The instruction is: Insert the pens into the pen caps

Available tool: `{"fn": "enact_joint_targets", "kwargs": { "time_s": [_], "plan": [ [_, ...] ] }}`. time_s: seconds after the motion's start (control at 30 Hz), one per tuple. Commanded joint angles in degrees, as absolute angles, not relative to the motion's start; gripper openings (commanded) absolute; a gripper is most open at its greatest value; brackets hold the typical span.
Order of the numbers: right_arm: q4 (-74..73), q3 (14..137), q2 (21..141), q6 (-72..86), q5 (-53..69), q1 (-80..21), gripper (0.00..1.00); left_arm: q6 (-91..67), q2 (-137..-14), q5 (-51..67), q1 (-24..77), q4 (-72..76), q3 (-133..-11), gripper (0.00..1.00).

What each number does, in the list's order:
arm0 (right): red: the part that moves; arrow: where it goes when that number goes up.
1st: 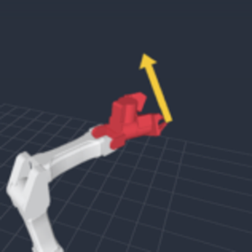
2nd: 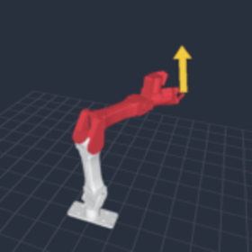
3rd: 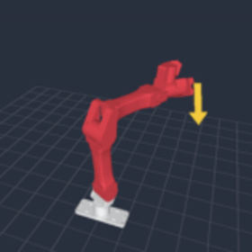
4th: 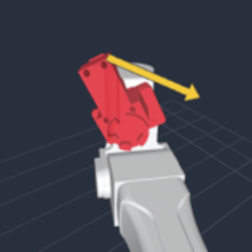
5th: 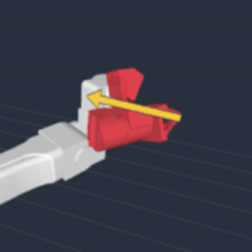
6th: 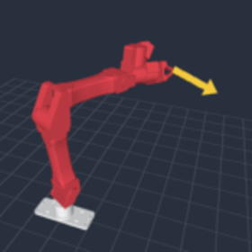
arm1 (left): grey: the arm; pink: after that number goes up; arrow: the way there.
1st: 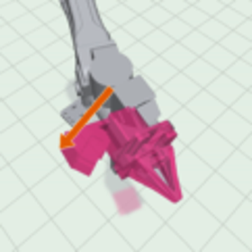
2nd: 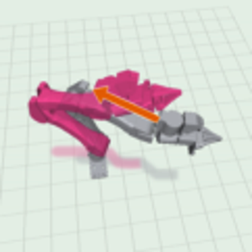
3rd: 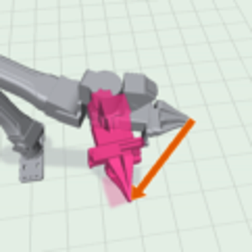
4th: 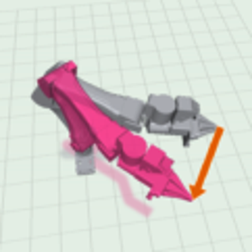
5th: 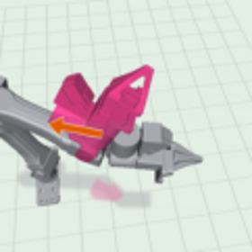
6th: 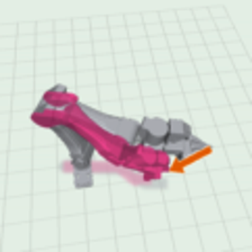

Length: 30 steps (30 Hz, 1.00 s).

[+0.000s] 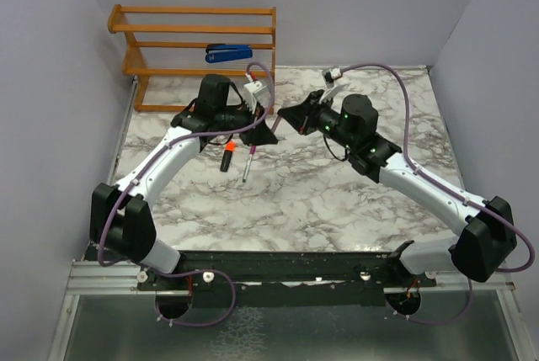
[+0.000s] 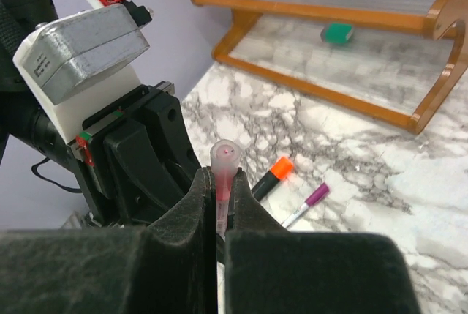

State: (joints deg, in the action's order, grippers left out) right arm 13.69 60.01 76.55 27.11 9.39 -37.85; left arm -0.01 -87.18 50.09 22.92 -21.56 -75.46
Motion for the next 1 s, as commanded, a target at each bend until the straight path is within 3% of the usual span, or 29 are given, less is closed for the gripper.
{"fn": "enact_joint_targets", "kwargs": {
  "time_s": [0.0, 0.07, 0.13, 0.2, 0.33, 0.53, 0.8, 0.97],
  "plan": [
    [-14.71, 59.25, 79.63, 25.34, 20.98, -45.36, 0.0, -0.73, -80.4, 35.42, 19.11, 0.11, -70.64, 0.0],
    [-13.72, 62.18, 80.72, 24.85, 18.72, -45.06, 0.1, -0.39, -78.78, 34.43, 19.15, -0.53, -66.85, 0.0],
    [-12.77, 65.34, 82.15, 24.19, 16.57, -44.57, 0.3, -0.27, -77.58, 33.5, 19.16, -1.95, -63.98, 0.0],
    [-11.2, 68.58, 83.3, 23.36, 13.88, -43.65, 0.61, 1.43, -76.68, 32.39, 19.25, -3.57, -61.87, 0.0],
    [-11.15, 76.14, 82.83, 20.96, 6.27, -40.83, 0.89, 4.67, -76.83, 29.09, 19.25, -8.54, -59.23, 0.0],
    [-12.14, 75.77, 73.74, 13.56, -6.71, -39.31, 0.99, 4.45, -79.48, 24.79, 20.72, -14.25, -56.38, 0.0],
    [-19.03, 65.14, 62.17, 11.52, -11.36, -39.2, 0.99, -4.12, -98.57, 10.12, 33.42, -26.81, -62.16, 0.0],
    [-22.8, 61.28, 57.7, 11.19, -12.97, -39.2, 1.0, -9.96, -105.53, 5.68, 35.74, -28.06, -66.46, 0.0]
  ]
}}
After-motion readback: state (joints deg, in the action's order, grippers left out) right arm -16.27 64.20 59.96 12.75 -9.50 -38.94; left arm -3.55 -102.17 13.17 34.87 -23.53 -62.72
